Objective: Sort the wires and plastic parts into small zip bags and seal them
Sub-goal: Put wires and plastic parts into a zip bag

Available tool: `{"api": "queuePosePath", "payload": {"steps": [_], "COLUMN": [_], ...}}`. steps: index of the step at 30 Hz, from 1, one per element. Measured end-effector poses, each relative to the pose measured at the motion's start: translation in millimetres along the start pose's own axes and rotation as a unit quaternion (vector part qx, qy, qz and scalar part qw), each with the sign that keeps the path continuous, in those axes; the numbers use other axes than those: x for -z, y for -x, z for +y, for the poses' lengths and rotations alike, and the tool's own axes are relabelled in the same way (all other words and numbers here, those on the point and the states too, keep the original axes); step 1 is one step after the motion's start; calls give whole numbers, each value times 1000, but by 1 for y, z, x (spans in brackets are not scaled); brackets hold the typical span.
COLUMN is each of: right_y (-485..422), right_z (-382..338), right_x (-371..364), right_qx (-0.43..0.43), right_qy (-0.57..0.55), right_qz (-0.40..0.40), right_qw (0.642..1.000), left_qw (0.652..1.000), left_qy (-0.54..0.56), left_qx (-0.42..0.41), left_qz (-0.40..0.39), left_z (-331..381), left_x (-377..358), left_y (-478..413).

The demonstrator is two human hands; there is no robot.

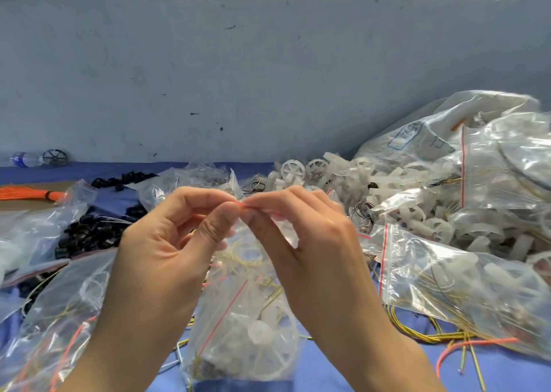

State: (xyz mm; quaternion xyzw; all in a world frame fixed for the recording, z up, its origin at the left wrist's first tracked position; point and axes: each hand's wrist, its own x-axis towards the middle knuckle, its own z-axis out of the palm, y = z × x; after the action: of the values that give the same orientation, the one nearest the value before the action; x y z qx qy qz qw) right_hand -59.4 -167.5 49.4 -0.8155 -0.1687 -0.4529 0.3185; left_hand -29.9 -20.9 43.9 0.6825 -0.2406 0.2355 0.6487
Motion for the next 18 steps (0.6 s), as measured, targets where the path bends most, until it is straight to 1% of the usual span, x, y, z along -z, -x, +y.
{"api": "queuePosePath", "payload": {"steps": [4, 7, 10, 12, 16, 18], "right_y": [4, 5, 6, 6, 7, 6], "right_z": [-1, -2, -2, -2, -4, -6], "right_x": [-4, -5, -5, -5, -7, -7], "right_qx": [5, 8, 1, -2, -5, 1], "right_qy": [39, 37, 32, 32, 43, 52], "right_qz": [-4, 0, 2, 2, -4, -9], "right_qw": [999, 999, 999, 999, 999, 999], "left_qw": [1000, 1000, 1000, 1000, 994, 990], "left_qy": [12, 17, 6, -16, -96, -120], "left_qx": [2, 22, 23, 18, 0, -5], "left_qz": [1, -8, -14, 3, 57, 69], "left_z": [-1, -1, 1, -1, -4, -6], "left_x": [-4, -6, -7, -9, -17, -18], "left_y": [2, 3, 4, 5, 11, 13]}}
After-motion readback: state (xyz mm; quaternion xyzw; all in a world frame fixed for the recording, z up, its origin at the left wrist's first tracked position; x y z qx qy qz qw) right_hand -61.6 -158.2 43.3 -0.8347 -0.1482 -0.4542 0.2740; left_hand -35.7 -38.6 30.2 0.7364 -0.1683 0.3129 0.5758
